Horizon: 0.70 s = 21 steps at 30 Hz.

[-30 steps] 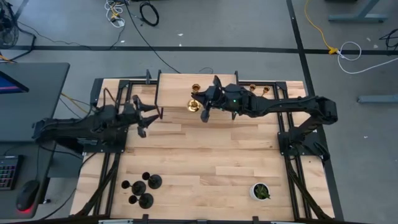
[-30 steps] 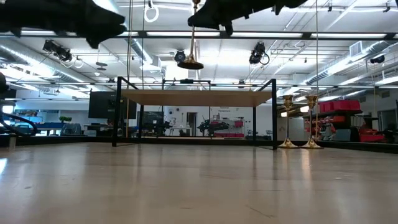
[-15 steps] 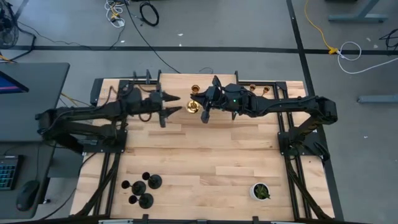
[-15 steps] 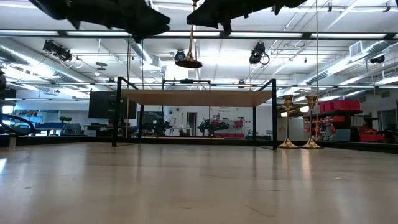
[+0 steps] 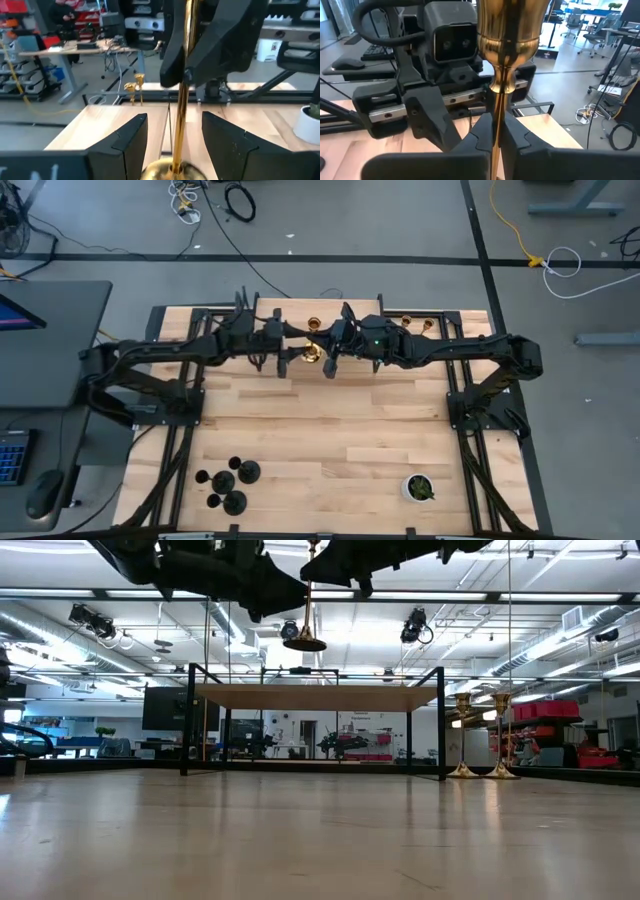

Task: Pick & Place candle stick holders
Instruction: Put the bottom gold candle holder on the shelf

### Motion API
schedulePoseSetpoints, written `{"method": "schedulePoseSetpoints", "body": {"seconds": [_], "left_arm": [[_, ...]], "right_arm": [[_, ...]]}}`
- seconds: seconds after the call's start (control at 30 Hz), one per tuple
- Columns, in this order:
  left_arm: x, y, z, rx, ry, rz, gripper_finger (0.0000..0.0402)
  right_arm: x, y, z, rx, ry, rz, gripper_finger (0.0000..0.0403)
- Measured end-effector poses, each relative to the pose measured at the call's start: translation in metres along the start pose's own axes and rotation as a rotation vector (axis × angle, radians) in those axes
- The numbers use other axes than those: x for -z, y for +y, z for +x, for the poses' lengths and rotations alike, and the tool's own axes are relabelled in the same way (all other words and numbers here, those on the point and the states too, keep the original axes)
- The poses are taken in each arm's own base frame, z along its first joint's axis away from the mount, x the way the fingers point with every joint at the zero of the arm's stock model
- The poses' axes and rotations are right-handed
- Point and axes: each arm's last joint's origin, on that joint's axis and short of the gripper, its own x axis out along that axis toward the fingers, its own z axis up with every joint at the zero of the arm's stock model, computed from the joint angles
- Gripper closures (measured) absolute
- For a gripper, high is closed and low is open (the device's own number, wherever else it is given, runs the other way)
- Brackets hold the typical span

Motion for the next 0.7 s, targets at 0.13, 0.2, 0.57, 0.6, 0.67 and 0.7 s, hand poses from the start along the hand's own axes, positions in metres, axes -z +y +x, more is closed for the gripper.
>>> {"method": "schedulePoseSetpoints", "body": {"seconds": [0.13, 0.2, 0.57, 0.6, 0.67, 0.7], "left_arm": [[-0.0026, -0.0008, 0.0025, 0.045, -0.051, 0.004, 0.0211], [-0.0023, -0.0007, 0.0038, 0.049, -0.059, -0.004, 0.0211], [-0.0024, 0.0014, 0.0035, 0.039, -0.062, -0.004, 0.0263], [-0.0024, 0.0025, 0.0033, 0.034, -0.062, -0.004, 0.0278], [-0.0026, 0.0044, 0.0030, 0.027, -0.066, -0.007, 0.0307], [-0.0029, 0.0050, 0.0028, 0.027, -0.070, -0.006, 0.0321]], "right_arm": [[0.0001, 0.0000, 0.0000, 0.000, 0.001, 0.000, 0.0396], [0.0000, 0.0000, 0.0000, 0.000, 0.000, 0.000, 0.0396], [0.0001, 0.0001, 0.0000, -0.001, 0.001, 0.000, 0.0396], [0.0001, 0.0000, 0.0000, 0.000, 0.001, 0.000, 0.0396], [0.0001, 0.0000, 0.0000, 0.000, 0.001, 0.000, 0.0396], [0.0000, 0.0000, 0.0000, 0.000, 0.000, 0.000, 0.0396]]}}
